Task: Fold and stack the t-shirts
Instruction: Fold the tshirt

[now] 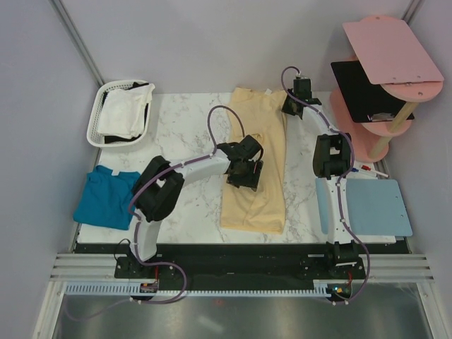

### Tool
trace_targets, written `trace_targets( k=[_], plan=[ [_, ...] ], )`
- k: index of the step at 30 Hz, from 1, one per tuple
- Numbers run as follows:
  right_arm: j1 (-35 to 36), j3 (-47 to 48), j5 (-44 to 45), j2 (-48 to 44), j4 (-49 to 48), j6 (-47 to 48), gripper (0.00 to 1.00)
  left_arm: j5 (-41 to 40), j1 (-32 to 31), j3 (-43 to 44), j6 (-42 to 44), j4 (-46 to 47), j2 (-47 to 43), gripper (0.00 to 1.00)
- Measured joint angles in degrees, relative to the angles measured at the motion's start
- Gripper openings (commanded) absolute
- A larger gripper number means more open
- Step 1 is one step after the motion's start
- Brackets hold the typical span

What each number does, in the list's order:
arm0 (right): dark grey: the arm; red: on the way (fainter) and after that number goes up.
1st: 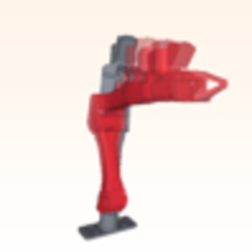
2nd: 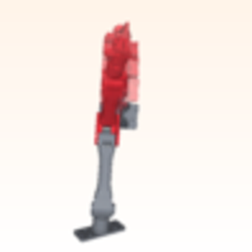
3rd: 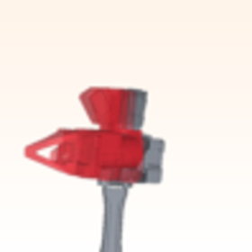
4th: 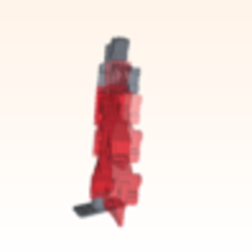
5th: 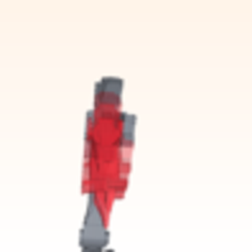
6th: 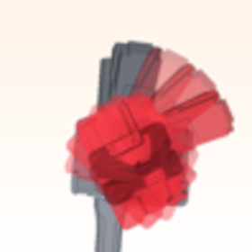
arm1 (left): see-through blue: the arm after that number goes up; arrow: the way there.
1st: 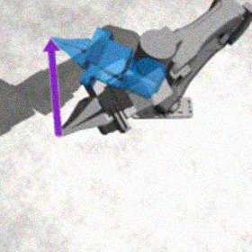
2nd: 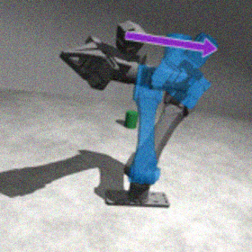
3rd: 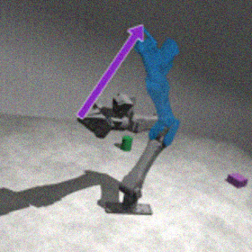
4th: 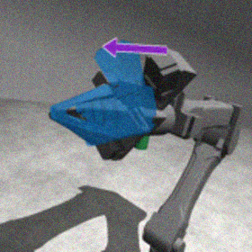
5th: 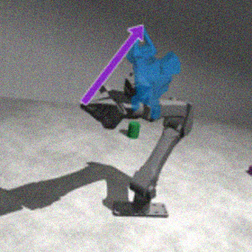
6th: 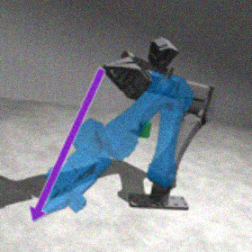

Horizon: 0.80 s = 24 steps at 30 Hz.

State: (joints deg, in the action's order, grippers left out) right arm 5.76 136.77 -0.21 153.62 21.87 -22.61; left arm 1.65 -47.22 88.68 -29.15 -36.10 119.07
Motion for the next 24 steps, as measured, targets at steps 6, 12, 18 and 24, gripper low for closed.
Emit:
trace_targets(
  k=[6, 12, 18, 24],
  plan=[
    [0.0, 0.0, 0.0, 0.0, 0.0, 0.0, 0.08, 1.5, 0.1, -13.8, -2.1, 3.8, -15.3, 0.76],
    [0.0, -0.2, -0.1, 0.0, -0.2, 0.0, 0.08, 9.7, 0.2, -32.2, -8.7, 17.1, -25.6, 0.51],
    [0.0, -0.4, -0.1, 0.0, -0.9, 0.0, 0.09, 16.7, -0.3, -43.8, -15.3, 29.1, -25.9, 0.5],
    [-0.1, -0.7, -0.4, 0.0, -1.4, 0.0, 0.09, 18.2, -1.5, -45.5, -17.5, 34.1, -25.9, 0.5]
  ],
)
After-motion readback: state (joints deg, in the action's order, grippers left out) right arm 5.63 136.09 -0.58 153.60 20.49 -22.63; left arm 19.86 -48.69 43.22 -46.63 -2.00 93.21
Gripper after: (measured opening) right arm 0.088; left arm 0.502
